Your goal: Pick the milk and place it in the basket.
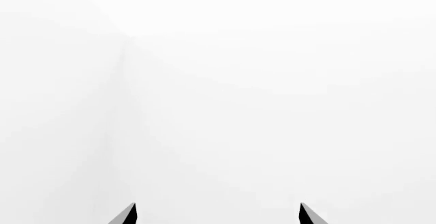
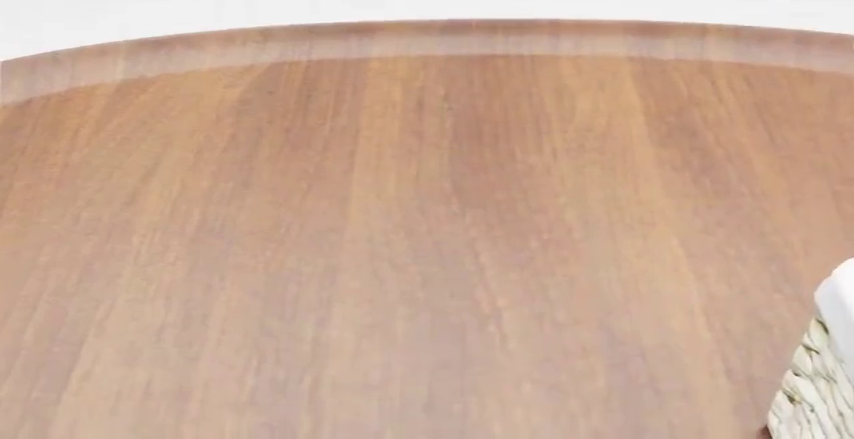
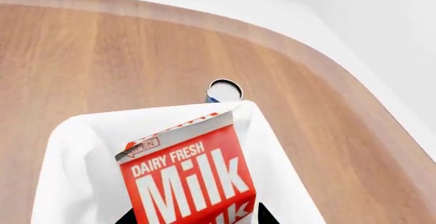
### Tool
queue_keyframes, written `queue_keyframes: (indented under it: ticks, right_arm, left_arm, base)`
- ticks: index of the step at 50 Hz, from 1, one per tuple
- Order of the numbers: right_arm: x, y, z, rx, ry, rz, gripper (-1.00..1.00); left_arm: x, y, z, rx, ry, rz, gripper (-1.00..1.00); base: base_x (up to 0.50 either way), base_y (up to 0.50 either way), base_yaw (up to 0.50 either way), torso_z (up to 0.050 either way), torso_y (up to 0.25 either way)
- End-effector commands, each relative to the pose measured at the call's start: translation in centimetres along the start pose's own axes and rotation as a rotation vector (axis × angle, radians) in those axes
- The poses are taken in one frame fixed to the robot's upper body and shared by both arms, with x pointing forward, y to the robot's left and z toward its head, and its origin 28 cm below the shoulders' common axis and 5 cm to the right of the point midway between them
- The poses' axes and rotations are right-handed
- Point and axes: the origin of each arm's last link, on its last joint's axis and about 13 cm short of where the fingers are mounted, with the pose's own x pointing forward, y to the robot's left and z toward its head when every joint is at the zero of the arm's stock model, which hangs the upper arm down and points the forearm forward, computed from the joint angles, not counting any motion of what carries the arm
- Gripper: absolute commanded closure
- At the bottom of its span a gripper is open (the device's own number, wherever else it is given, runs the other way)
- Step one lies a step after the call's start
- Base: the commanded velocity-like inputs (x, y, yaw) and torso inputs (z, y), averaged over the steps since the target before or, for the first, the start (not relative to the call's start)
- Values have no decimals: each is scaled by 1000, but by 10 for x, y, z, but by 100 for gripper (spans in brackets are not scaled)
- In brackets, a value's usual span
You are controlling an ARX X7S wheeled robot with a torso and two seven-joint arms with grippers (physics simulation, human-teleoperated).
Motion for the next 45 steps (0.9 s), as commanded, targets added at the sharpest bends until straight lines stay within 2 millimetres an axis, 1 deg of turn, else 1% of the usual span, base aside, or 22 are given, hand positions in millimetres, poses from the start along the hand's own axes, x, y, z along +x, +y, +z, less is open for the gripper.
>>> queue_keyframes:
  ticks: [1,13,29,33,41,45]
  right_arm:
    - [1,-2,13,-28,-38,-31,100]
    - [3,0,14,-42,-27,-25,100]
    - [4,1,12,-35,-19,-23,100]
    - [4,0,12,-36,-19,-25,100]
    - [6,1,11,-35,-15,-24,100]
    - [6,1,12,-36,-14,-24,100]
  left_arm:
    - [0,1,0,-2,2,23,-100]
    - [-1,1,0,22,-5,5,-100]
    - [-1,0,0,28,-11,1,-100]
    - [-1,0,0,29,-10,3,-100]
    - [0,0,0,32,-11,-5,-100]
    - [0,0,0,41,-15,-10,-100]
  base:
    - [0,0,0,0,0]
    - [0,0,0,0,-7]
    - [0,0,0,0,-238]
    - [0,-1,0,0,-134]
    - [0,0,0,0,-18]
    - [0,0,1,0,-246]
